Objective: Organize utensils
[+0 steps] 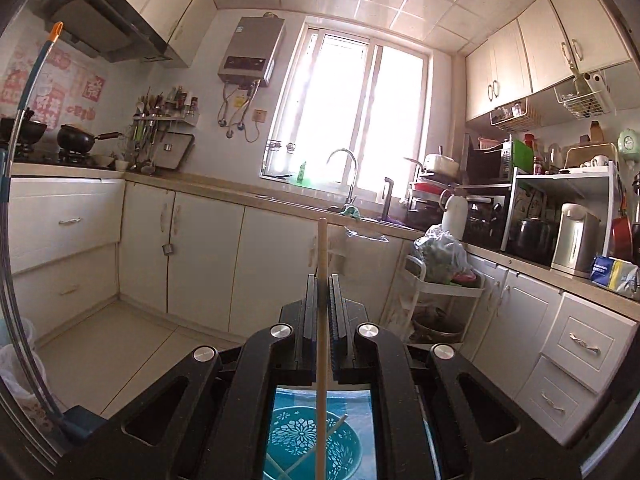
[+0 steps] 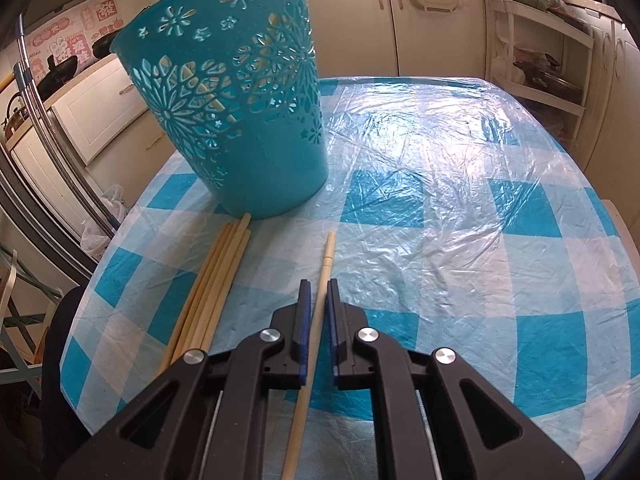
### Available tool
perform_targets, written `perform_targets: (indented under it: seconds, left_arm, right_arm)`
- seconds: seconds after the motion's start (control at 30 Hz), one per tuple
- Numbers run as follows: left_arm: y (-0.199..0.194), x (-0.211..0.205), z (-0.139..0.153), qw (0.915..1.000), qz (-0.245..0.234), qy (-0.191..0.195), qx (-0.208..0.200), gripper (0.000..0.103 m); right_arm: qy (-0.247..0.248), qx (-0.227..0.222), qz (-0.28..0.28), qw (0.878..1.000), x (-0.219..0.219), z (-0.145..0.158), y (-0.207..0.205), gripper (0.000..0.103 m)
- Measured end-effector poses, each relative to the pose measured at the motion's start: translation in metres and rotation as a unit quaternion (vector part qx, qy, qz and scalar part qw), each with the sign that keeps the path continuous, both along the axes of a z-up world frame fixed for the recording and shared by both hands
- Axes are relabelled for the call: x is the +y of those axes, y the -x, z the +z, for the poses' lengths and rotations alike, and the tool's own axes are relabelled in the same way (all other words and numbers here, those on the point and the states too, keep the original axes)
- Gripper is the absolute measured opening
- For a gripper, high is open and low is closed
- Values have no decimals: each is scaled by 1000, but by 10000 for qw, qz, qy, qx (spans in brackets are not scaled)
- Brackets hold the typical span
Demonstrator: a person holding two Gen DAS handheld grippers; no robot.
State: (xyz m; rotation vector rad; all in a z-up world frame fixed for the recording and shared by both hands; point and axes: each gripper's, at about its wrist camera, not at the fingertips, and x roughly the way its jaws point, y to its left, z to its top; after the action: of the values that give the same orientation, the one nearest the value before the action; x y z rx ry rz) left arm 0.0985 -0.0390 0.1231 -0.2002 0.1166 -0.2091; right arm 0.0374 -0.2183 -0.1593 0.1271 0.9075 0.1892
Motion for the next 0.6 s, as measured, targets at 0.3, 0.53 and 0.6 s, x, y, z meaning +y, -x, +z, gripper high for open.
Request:
perform_targets:
  seconds: [0.3,0.53,0.6]
  left_arm:
    - [-63,-4,-54,9985,468,-104,269,5]
    - [-92,-8,-101,9955,637,-258,650,5]
    - [-92,-11,-111,9949,631,-299,730,5]
  right_arm:
    - [-144,20,-18,9999,-5,-1,-1,8]
    - [-204,28,-28,9998,-6,-1,-1,8]
    - [-211,30,-29,9998,-6,-1,-1,8]
